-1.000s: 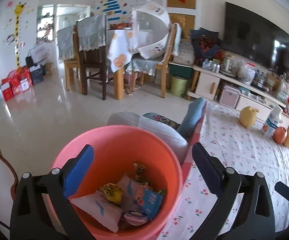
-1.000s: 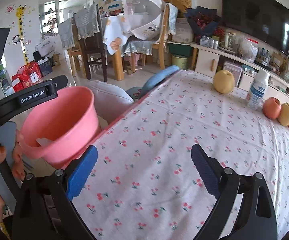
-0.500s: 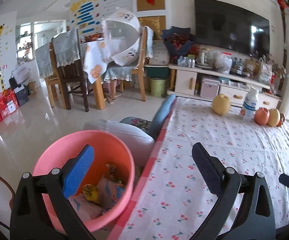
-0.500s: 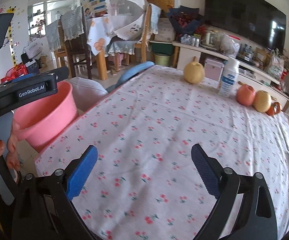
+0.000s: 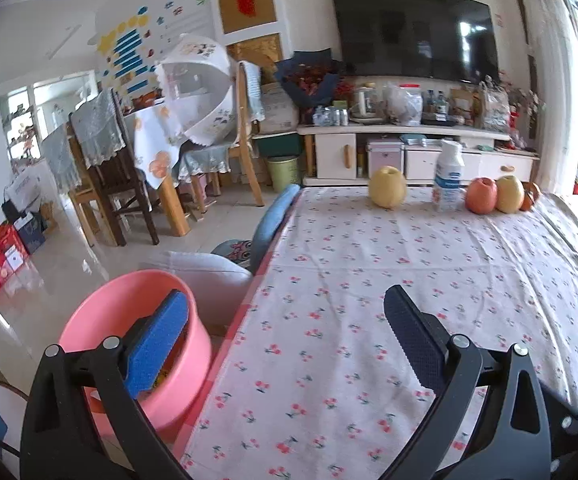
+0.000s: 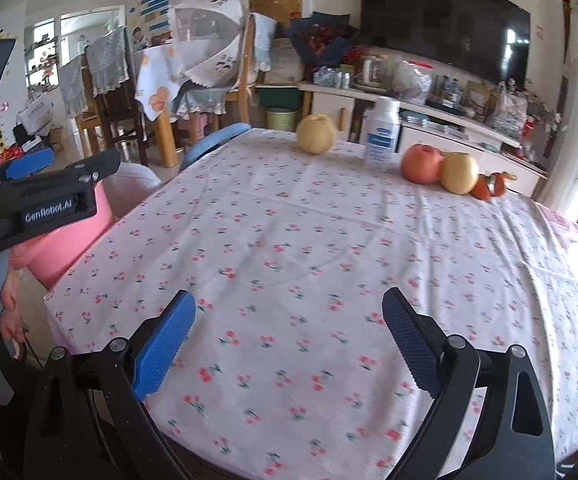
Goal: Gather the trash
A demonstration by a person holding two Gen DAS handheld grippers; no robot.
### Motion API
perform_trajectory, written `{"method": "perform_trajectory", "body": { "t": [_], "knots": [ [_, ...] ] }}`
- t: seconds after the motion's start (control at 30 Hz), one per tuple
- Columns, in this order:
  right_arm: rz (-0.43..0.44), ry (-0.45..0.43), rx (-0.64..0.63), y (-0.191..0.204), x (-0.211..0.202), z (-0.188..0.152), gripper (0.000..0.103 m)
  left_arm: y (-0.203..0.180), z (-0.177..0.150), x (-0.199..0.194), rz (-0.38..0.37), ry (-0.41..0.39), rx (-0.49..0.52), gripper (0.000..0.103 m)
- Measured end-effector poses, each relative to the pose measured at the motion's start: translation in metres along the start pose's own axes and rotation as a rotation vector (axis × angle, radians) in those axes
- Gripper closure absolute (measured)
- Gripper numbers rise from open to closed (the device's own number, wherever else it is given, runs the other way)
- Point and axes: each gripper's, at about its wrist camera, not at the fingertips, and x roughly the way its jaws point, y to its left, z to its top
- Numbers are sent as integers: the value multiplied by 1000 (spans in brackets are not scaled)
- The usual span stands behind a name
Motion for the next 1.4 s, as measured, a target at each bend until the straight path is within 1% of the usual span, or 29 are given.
{"method": "perform_trajectory", "body": {
  "t": [0.23,0.47,0.57,0.73,0.8,0.93,1.07,1.2,1.4],
  "knots": [
    [-65,-35,19,-29,-35,-13,9,-33,-2,-31,-61,-33,45,4],
    [-120,-88,72,-57,-75,-19,9,-63,-4,-68,-116,-79,86,4],
    [-156,-116,80,-68,-93,-22,9,-76,-4,-86,-134,-105,103,4],
    [-222,-158,84,-85,-122,-30,9,-94,0,-113,-162,-140,103,4],
    [-243,-172,88,-90,-133,-34,9,-99,0,-121,-171,-151,109,4],
    [-283,-195,102,-101,-155,-43,9,-118,-2,-143,-144,-188,148,4],
    [-318,-220,114,-107,-175,-49,9,-128,-1,-162,-171,-208,157,4],
    [-361,-255,105,-108,-195,-52,8,-134,0,-182,-203,-245,164,4],
    [-391,-291,104,-110,-218,-57,8,-131,0,-206,-257,-286,142,4]
  ]
}}
